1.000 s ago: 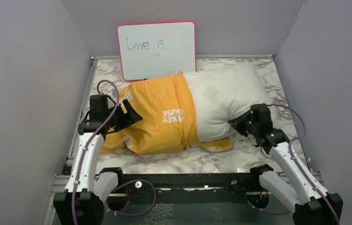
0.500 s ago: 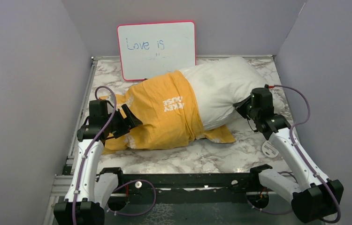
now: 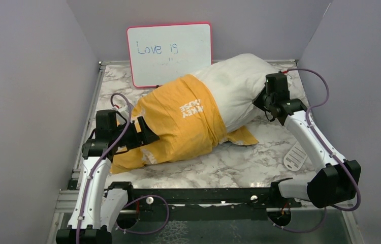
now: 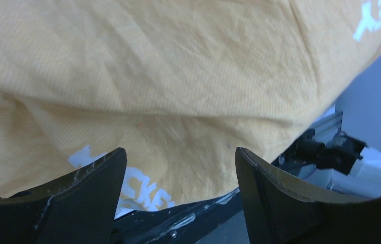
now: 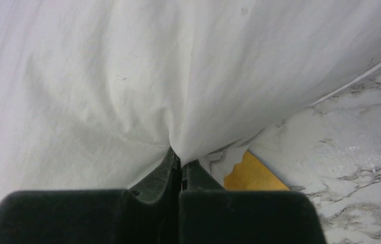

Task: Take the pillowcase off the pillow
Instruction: Remove the pillow from the pillowcase.

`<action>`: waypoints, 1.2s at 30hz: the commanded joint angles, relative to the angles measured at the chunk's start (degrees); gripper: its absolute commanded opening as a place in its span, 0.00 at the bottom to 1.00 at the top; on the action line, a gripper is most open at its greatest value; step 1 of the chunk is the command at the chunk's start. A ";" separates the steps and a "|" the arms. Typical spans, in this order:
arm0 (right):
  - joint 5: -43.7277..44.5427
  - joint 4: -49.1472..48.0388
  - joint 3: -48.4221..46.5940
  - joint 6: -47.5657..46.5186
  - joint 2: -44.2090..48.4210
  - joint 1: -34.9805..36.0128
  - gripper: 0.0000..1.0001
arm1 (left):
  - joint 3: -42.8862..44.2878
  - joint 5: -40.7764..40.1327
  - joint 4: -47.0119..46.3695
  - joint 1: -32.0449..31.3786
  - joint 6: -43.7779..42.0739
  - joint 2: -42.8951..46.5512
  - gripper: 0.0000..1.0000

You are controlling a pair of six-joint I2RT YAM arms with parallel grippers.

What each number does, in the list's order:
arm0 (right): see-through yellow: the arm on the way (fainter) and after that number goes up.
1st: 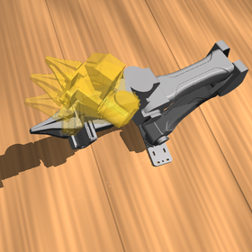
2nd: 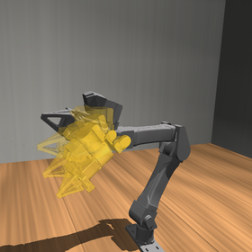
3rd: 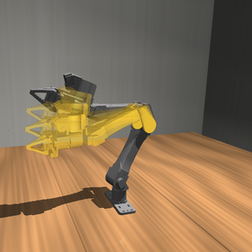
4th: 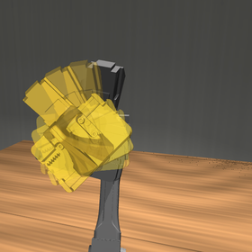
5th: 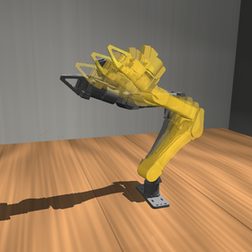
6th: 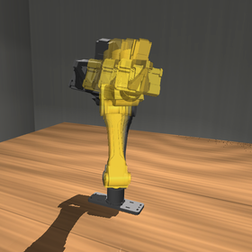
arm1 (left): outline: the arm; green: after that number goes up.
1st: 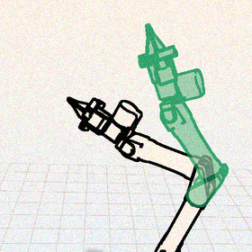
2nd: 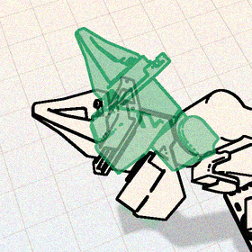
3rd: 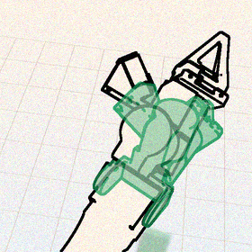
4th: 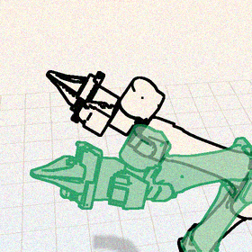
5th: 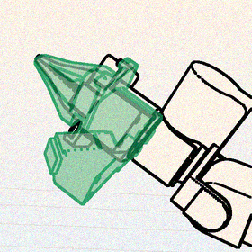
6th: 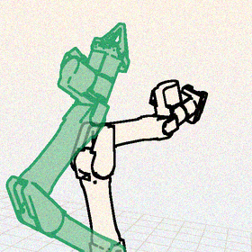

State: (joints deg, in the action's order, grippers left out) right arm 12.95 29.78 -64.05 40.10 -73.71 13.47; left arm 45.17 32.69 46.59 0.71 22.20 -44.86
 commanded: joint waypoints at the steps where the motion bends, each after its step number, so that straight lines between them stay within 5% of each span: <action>1: 3.35 -1.79 -4.10 -2.37 -0.05 -0.34 0.01 | 0.52 11.11 -0.92 -2.95 -7.27 -0.87 0.80; 6: 4.28 -1.33 -4.98 -3.24 -0.03 -0.38 0.01 | 2.72 9.23 -1.50 -8.82 -7.50 -3.67 0.80; 16: 4.33 -1.05 -4.75 -3.20 0.30 -0.47 0.01 | 3.70 -17.56 -1.32 -33.36 0.52 -7.34 0.80; 25: 3.64 -1.04 -4.88 -3.58 0.33 -0.83 0.01 | 3.05 -23.67 1.44 -39.73 2.60 -10.82 0.74; 28: 3.74 -1.04 -4.95 -3.75 0.66 -1.08 0.01 | 4.11 -28.80 3.10 -40.90 3.64 -12.89 0.62; 36: 3.66 -1.04 -4.64 -3.89 0.13 -2.28 0.01 | 6.67 -35.83 7.06 -41.43 4.96 -9.29 0.11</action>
State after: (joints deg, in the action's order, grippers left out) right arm 13.63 32.86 -66.26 37.43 -74.00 12.99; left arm 49.12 5.98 48.66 -40.84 26.22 -57.28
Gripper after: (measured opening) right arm 0.015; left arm 0.232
